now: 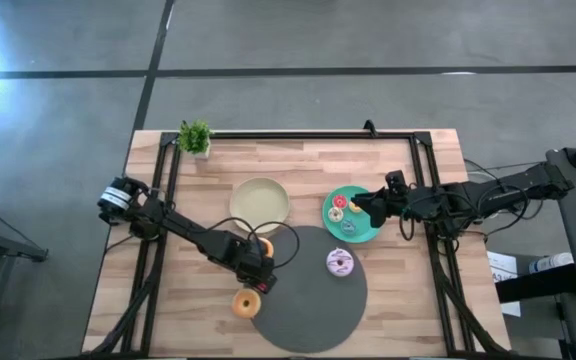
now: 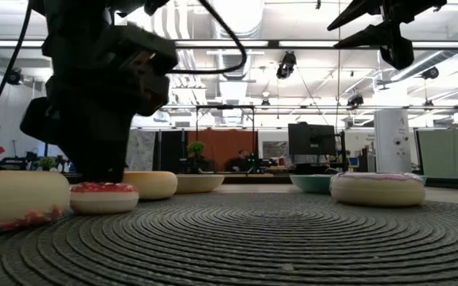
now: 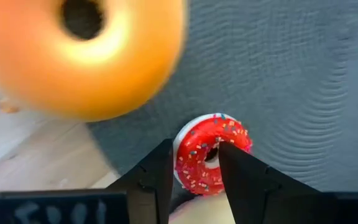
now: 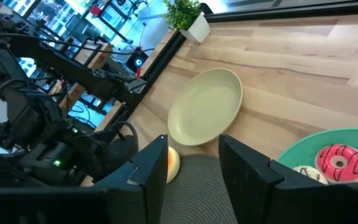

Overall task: Pick & Place donuts
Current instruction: Put the small red donut on the green plate

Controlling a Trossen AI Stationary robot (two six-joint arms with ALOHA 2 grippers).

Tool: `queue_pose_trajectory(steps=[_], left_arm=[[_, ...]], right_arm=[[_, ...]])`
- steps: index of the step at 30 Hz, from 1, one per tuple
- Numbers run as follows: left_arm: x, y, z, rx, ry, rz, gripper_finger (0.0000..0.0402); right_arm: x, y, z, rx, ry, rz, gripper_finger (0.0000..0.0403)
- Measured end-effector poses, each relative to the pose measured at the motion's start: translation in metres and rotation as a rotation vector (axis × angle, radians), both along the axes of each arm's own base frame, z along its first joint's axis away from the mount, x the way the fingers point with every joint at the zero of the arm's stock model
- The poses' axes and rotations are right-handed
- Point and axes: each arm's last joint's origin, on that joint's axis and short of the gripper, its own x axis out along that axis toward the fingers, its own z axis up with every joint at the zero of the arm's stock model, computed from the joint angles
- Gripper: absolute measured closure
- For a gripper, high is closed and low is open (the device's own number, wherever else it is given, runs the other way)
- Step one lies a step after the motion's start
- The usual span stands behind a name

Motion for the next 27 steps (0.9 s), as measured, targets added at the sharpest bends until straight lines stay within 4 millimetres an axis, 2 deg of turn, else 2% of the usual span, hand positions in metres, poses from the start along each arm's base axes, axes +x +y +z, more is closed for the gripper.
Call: queue_pose_trajectory(steps=[16, 20, 27], left_arm=[[-0.0050, -0.0046, -0.0063, -0.007, 0.013, -0.018, 0.0304], [-0.0043, -0.0051, -0.0060, -0.005, 0.001, -0.032, 0.0328], [-0.0003, -0.0056, -0.0040, 0.005, -0.051, -0.077, 0.0395]], right_arm=[[-0.0007, -0.0001, -0.0016, 0.003, 0.017, 0.001, 0.0268], [-0.0007, -0.0001, -0.0017, 0.003, 0.018, 0.000, 0.0268], [-0.0008, -0.0001, -0.0018, 0.003, 0.019, 0.000, 0.0268]])
